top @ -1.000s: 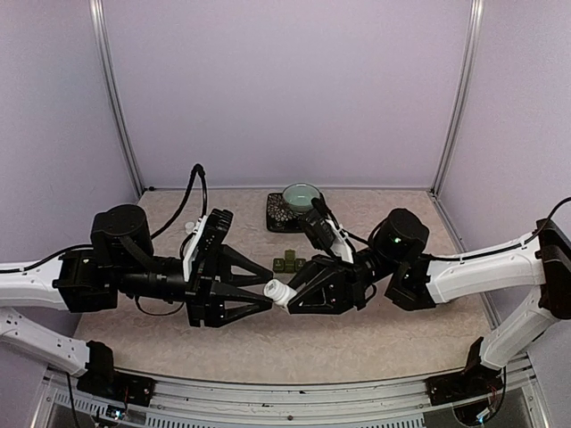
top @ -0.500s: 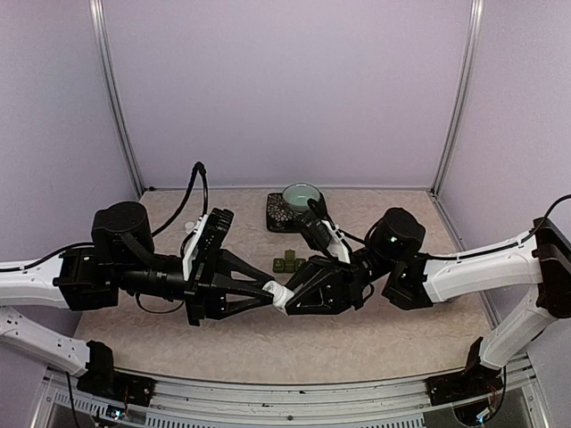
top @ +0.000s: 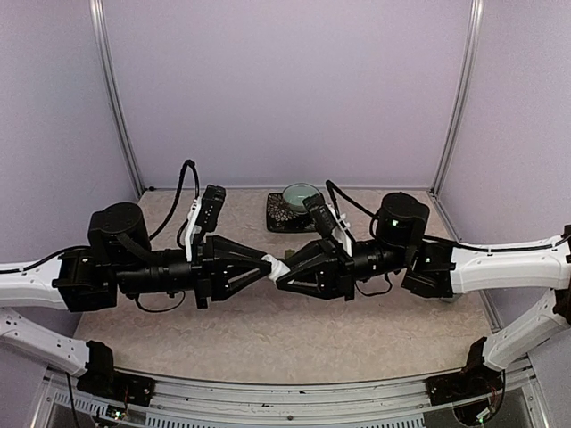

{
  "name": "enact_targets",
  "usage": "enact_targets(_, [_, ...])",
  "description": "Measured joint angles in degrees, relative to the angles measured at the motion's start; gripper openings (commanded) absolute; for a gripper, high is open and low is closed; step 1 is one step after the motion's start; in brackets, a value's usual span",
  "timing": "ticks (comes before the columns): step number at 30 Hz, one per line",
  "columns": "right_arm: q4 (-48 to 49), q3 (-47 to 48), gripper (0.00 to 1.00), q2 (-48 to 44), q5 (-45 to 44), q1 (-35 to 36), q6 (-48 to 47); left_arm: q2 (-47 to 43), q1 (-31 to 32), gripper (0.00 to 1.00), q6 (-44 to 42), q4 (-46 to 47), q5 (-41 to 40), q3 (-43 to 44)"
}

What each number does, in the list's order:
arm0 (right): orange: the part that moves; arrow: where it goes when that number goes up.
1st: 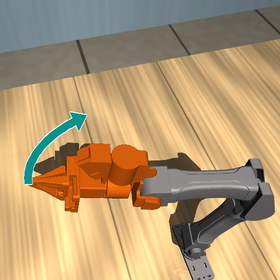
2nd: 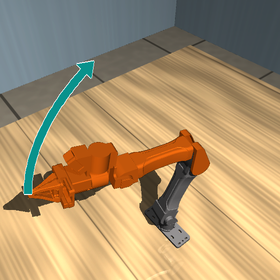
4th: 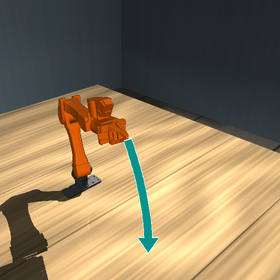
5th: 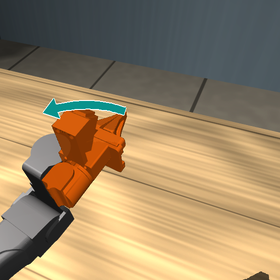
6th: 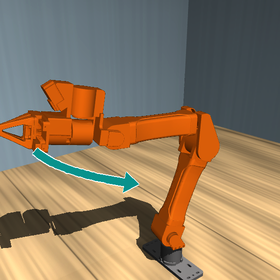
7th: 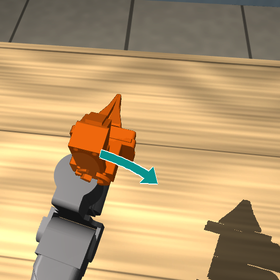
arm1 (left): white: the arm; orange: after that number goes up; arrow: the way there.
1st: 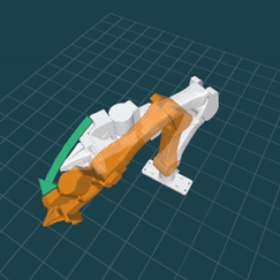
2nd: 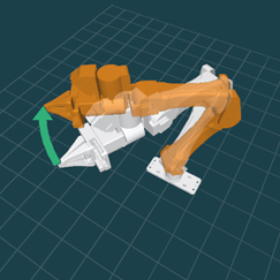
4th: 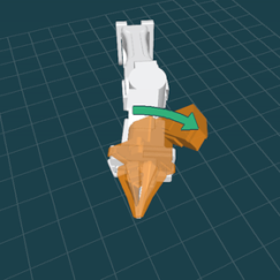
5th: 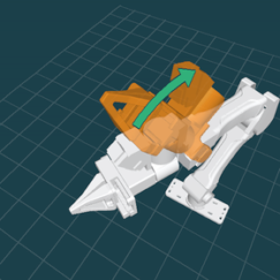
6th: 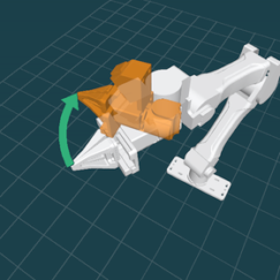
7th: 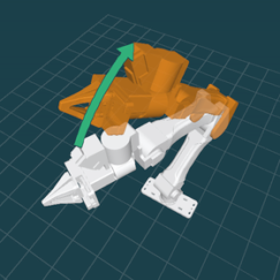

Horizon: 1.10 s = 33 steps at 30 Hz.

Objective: Sort the pills into containers
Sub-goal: Unscrew the lid of the pill bottle.

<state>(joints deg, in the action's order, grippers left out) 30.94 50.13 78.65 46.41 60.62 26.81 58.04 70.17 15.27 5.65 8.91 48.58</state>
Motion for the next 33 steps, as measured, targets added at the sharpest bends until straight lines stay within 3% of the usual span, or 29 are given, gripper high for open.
enact_targets(3, [-3.54, 0.0, 0.18, -0.9, -5.81, 0.13, -3.15, 0.28, 0.07, 0.22, 4.72, 0.26, -4.74, -0.59])
enact_targets(11, [-9.03, 0.11, 0.18, -2.08, -19.74, 3.43, -8.83, 3.61, 3.02, 0.62, 13.81, -0.26, -14.99, 0.24])
enact_targets(18, [-9.79, 0.11, 0.18, -2.82, -22.34, 4.11, -9.35, 1.38, 3.8, 0.98, 14.86, -0.5, -18.43, 0.33])
enact_targets(33, [1.01, -1.66, 0.18, -1.2, -15.56, 4.11, -2.6, 2.86, 3.37, 0.96, 7.43, 2.05, -10.27, 1.57])
